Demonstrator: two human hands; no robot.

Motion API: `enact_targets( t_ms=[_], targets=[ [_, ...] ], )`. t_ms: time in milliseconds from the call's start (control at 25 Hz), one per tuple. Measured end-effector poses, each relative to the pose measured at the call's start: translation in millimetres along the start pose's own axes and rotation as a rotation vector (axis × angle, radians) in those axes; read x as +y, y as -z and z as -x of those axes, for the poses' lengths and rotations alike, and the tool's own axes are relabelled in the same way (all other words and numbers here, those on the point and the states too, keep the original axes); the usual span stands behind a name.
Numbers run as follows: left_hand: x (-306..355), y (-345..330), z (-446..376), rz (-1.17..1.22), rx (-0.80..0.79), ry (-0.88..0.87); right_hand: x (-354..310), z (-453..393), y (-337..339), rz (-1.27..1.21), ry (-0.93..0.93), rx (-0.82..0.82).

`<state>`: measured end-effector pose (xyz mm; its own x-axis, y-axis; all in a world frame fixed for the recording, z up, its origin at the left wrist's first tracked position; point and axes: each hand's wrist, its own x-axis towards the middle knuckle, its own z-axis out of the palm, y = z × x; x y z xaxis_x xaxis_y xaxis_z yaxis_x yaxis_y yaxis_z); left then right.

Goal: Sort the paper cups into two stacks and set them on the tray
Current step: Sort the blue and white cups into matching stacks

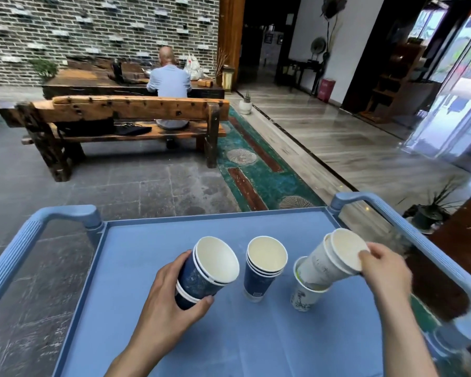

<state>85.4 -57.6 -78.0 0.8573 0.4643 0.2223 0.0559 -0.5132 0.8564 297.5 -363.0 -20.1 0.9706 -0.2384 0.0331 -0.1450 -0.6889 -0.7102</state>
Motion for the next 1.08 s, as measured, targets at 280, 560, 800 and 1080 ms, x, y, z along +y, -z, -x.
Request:
enact_targets(
  t_ms=[280,560,800,1080],
  targets=[
    [11.7,-13.6,-2.1,0.037,-0.023,-0.023,-16.3,57.0,-17.1,0.007,0.093,0.008],
    [-3.8,0.5,13.0,0.056,-0.038,-0.021,-96.3,153.3,-71.5,-0.355,0.241,-0.742],
    [-29.6,19.1,7.9,0.241,0.117,0.137,-99.5,62.4,32.5,-0.656,0.221,-0.081],
    [-41.1,13.8,4.6,0.188,0.085,0.15,-77.0,59.7,-28.8,-0.085,0.162,-0.124]
  ],
)
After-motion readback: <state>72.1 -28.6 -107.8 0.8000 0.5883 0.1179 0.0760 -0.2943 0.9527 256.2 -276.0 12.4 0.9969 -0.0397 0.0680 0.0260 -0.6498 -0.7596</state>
